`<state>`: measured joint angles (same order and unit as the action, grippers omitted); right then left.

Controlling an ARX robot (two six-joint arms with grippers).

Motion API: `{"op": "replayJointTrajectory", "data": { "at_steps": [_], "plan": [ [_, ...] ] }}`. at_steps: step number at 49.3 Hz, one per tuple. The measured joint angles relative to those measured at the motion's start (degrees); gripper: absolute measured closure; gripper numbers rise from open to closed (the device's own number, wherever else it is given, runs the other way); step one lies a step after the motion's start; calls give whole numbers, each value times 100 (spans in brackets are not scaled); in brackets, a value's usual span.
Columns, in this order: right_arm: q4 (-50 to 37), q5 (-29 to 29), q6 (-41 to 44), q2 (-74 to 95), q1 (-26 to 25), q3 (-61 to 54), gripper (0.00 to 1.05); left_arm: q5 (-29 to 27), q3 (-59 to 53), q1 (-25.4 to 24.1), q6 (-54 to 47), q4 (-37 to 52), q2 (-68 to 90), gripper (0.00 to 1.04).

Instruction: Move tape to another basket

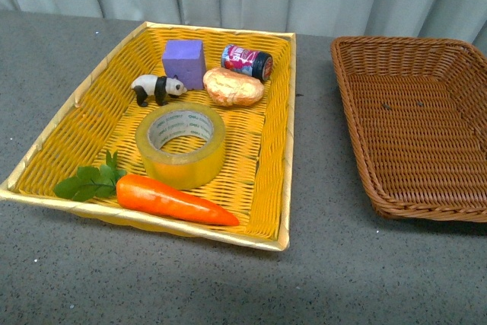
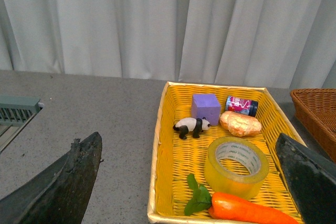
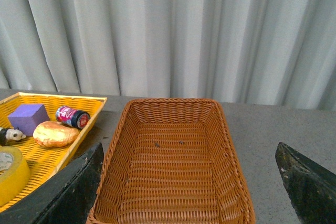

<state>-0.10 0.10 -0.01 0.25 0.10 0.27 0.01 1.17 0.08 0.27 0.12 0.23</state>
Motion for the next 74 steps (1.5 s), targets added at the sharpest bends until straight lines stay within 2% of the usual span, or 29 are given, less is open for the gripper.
{"op": "replayJointTrajectory", "data": {
  "at_steps": [74],
  "plan": [
    [0, 0, 0, 0, 0, 0, 9, 0, 0, 0, 0, 0, 0, 7]
  ]
}}
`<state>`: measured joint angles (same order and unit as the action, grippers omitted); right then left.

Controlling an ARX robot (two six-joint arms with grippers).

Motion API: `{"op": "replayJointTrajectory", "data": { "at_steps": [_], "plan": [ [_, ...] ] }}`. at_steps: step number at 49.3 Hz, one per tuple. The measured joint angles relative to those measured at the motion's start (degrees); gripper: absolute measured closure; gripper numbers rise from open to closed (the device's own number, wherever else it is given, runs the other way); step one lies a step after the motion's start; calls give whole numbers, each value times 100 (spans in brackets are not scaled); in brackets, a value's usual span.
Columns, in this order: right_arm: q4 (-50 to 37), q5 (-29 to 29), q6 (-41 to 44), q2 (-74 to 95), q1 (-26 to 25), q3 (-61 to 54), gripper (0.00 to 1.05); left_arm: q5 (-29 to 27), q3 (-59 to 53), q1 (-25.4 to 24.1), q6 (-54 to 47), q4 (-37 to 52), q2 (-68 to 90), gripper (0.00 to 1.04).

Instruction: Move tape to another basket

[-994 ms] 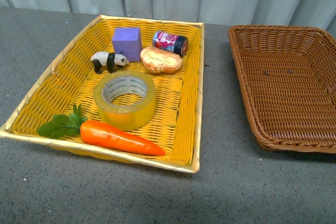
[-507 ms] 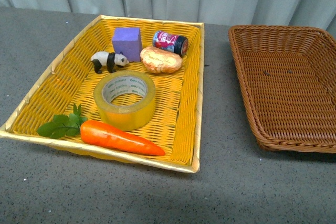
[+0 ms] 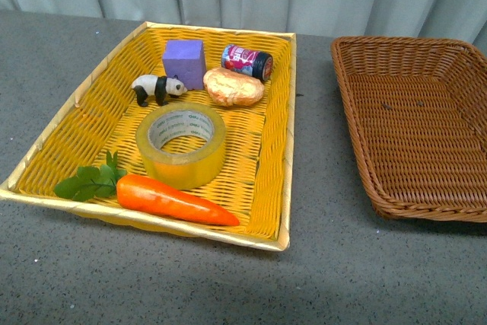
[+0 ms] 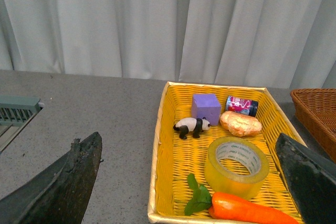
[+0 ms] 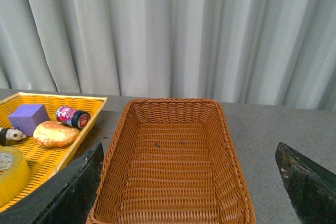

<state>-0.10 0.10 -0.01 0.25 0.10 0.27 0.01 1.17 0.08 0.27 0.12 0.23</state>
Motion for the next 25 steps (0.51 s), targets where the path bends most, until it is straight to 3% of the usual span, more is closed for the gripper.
{"op": "replayJointTrajectory", "data": {
  "at_steps": [25],
  "plan": [
    [0, 0, 0, 0, 0, 0, 9, 0, 0, 0, 0, 0, 0, 7]
  ]
}}
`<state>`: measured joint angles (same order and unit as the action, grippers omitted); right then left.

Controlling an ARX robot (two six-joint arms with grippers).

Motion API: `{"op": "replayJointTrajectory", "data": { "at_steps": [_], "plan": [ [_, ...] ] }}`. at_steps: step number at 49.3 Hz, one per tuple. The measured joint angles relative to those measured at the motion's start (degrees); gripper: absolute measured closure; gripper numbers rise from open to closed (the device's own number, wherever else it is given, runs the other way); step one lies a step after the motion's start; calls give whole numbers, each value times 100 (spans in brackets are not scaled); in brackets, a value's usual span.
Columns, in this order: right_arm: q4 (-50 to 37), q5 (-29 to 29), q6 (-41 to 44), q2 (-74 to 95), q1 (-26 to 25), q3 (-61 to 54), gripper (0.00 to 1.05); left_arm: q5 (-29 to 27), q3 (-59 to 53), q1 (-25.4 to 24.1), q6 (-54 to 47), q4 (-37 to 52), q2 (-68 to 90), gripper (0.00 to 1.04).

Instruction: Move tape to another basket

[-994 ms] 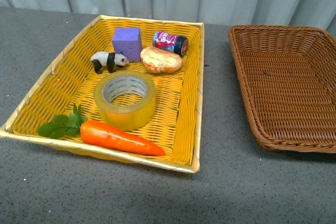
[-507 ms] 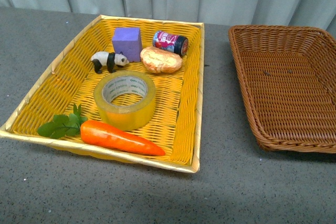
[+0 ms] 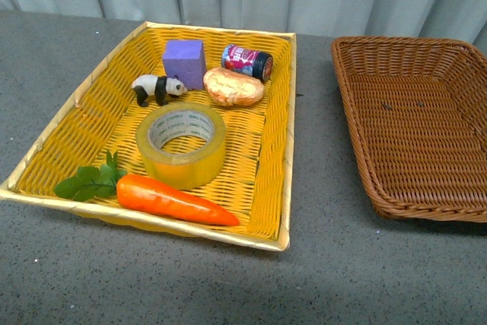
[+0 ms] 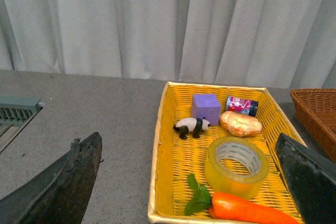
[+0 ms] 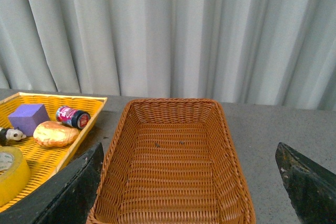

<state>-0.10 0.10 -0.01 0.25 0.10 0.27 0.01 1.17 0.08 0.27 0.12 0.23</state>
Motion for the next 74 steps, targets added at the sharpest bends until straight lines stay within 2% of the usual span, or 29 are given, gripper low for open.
{"op": "replayJointTrajectory", "data": {
  "at_steps": [3, 5, 7, 11, 15, 17, 26, 36, 42, 54, 74],
  "plan": [
    [0, 0, 0, 0, 0, 0, 9, -111, 13, 33, 42, -50, 33, 7],
    [0, 2, 0, 0, 0, 0, 9, -688, 151, 188, 225, -503, 236, 7],
    [0, 0, 0, 0, 0, 0, 9, -1040, 297, 238, 424, -866, 629, 7],
    [0, 0, 0, -4, -2, 0, 9, -826, 387, 107, 990, -474, 1788, 7],
    [0, 0, 0, -4, -2, 0, 9, -588, 511, 72, 1180, 262, 2680, 7],
    [0, 2, 0, -4, -2, 0, 9, -503, 715, 61, 1351, 949, 3598, 7],
    [0, 2, 0, -4, -2, 0, 9, -269, 1620, 142, 1499, 2249, 6435, 7],
    [0, 0, 0, -4, -2, 0, 9, -98, 2791, 284, 1445, 1989, 8555, 7],
    [0, 0, 0, -4, -2, 0, 9, 68, 3589, 337, 1764, 1744, 9497, 7],
    [0, 2, 0, -4, -2, 0, 9, -46, 4297, 505, 1950, 1515, 10297, 7],
    [0, 0, 0, -4, -2, 0, 9, -15, 4741, 901, 1770, 1408, 10887, 7]
  ]
}}
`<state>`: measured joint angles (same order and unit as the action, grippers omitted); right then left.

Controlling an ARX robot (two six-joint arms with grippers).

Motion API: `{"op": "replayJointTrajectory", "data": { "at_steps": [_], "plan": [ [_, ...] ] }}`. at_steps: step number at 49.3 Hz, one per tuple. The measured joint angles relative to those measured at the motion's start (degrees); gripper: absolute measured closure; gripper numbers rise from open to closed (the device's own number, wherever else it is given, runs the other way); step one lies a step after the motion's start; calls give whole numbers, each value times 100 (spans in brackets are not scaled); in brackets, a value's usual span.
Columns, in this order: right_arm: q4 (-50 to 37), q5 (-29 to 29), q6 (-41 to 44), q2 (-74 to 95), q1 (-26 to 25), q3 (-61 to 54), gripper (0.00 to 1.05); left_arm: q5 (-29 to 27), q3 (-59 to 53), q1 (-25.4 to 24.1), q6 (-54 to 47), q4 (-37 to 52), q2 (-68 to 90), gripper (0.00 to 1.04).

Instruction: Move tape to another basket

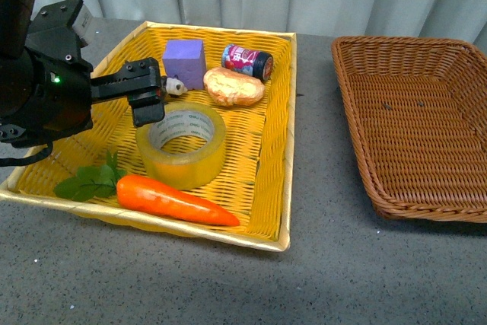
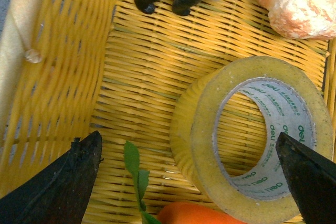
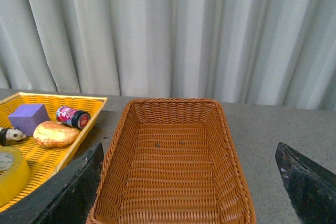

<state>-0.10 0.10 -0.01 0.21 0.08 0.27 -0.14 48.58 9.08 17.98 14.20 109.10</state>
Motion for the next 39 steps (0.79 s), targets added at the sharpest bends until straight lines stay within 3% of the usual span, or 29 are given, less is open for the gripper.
{"op": "replayJointTrajectory", "data": {
  "at_steps": [39],
  "plan": [
    [0, 0, 0, 0, 0, 0, 9, -249, 678, 125, -728, -400, 883, 7]
  ]
}}
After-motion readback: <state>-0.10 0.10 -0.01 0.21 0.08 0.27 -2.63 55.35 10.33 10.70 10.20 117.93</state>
